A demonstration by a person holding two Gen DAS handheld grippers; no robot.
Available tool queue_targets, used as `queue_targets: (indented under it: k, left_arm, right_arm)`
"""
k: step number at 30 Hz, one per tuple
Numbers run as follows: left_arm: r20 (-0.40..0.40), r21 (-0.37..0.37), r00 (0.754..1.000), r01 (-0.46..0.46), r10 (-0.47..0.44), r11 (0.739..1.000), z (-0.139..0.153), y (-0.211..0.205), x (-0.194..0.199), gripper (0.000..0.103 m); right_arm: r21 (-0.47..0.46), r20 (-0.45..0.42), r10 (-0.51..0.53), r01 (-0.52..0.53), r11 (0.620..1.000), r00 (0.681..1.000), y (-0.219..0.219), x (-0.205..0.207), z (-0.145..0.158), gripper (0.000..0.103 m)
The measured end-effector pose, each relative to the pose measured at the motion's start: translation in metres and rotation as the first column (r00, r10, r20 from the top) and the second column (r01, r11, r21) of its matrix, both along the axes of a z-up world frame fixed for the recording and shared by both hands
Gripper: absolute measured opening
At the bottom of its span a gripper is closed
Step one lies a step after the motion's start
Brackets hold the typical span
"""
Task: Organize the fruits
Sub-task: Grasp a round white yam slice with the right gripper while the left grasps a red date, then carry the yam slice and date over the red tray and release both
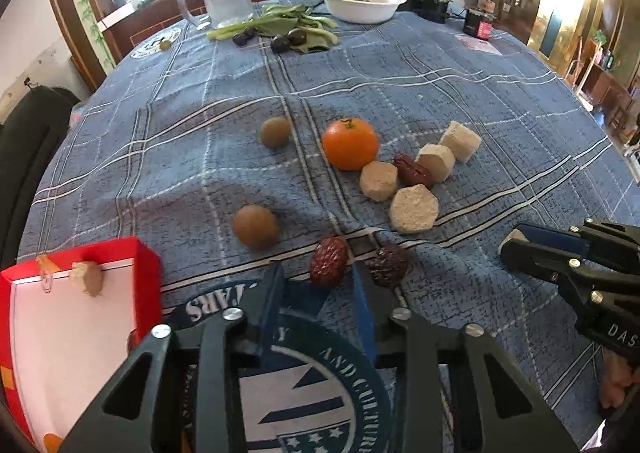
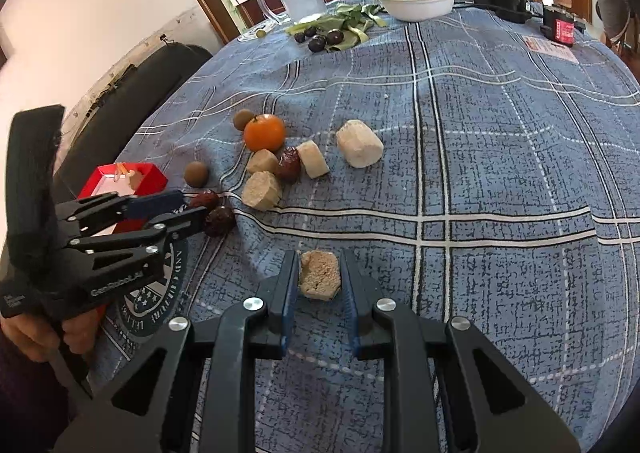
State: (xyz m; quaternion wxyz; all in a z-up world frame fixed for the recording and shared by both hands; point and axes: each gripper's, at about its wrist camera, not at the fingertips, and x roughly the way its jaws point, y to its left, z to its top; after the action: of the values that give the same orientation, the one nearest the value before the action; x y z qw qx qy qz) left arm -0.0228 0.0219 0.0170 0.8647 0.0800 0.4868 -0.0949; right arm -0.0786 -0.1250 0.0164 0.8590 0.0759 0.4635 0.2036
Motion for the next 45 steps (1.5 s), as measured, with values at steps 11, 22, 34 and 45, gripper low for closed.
queue_targets:
  k: [11, 22, 34, 45]
  left_arm:
    - [0.028, -0.038, 1.000, 0.001, 0.000, 0.999, 0.007, -0.001, -0.007, 0.017]
    - [0.222, -0.117, 0.969, -0.085, 0.110, 0.989, 0.069, 0.035, -0.073, 0.017]
    - [0.322, -0.135, 0.895, -0.280, 0.309, 0.950, 0.088, 0.129, -0.129, 0.017]
    - [0.304, -0.170, 0.835, -0.426, 0.458, 0.889, 0.071, 0.195, -0.162, 0.017]
  right_arm:
    - [-0.040, 0.027, 0.022, -0.021, 0.999, 0.999, 0.004, -0.002, 0.000, 0.023]
    - [-0.004, 0.247, 0.027, -0.027, 1.000, 0.969, 0.008, -0.024, 0.030, 0.023]
    - [0.026, 0.214, -0.046, 0.041, 0.999, 0.976, 0.005, -0.018, 0.030, 0.023]
    - [0.078, 0.305, 0.312, -0.350, 0.934, 0.900, 0.163, -0.064, 0.090, 0.023]
